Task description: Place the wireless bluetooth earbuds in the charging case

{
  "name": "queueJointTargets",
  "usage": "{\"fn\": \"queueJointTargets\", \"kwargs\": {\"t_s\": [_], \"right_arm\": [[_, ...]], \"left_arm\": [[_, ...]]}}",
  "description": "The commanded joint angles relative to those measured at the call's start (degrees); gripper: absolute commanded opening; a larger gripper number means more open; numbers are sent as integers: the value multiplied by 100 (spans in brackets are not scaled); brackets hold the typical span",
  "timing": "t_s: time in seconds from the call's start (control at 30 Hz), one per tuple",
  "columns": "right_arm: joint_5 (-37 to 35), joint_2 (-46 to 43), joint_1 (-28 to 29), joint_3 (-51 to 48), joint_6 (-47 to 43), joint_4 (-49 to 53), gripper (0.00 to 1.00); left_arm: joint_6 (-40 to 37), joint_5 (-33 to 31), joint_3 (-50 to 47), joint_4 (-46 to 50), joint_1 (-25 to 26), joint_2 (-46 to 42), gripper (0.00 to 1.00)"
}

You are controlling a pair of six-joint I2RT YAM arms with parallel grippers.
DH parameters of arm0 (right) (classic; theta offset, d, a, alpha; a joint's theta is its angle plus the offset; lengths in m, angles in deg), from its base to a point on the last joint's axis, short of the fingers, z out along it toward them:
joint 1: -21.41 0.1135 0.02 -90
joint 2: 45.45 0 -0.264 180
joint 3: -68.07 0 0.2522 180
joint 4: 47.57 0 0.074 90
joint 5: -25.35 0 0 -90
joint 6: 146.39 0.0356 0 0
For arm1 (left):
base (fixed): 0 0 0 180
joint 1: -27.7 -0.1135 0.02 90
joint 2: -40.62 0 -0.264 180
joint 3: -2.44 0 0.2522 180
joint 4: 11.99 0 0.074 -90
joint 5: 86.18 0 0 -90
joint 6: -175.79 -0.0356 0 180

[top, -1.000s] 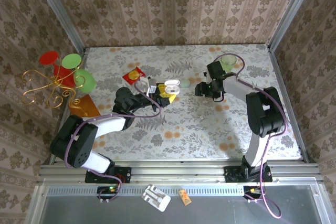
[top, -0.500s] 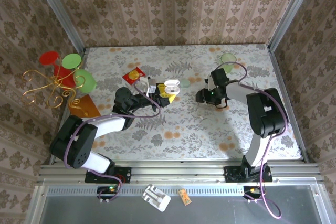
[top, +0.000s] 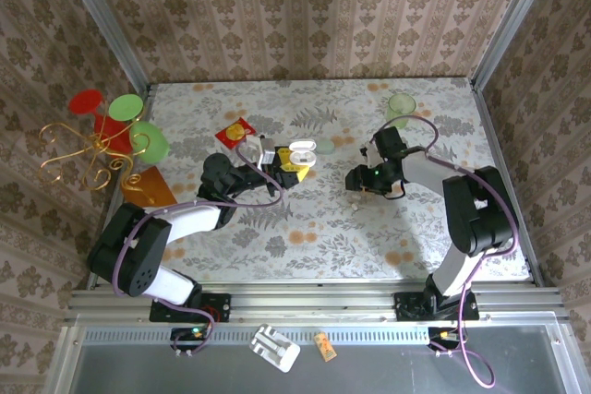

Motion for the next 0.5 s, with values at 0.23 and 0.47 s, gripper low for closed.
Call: {"fn": "queueJointTargets", "kwargs": {"t_s": [0.23,0.47], "right_arm": [[92,563,57,656,-816,582,52],[-1374,75,622,582,-833,1042,51]], "left_arm": [[-130,98,36,106,-22,-315,22],[-198,100,36,175,-30,-343,22]]}}
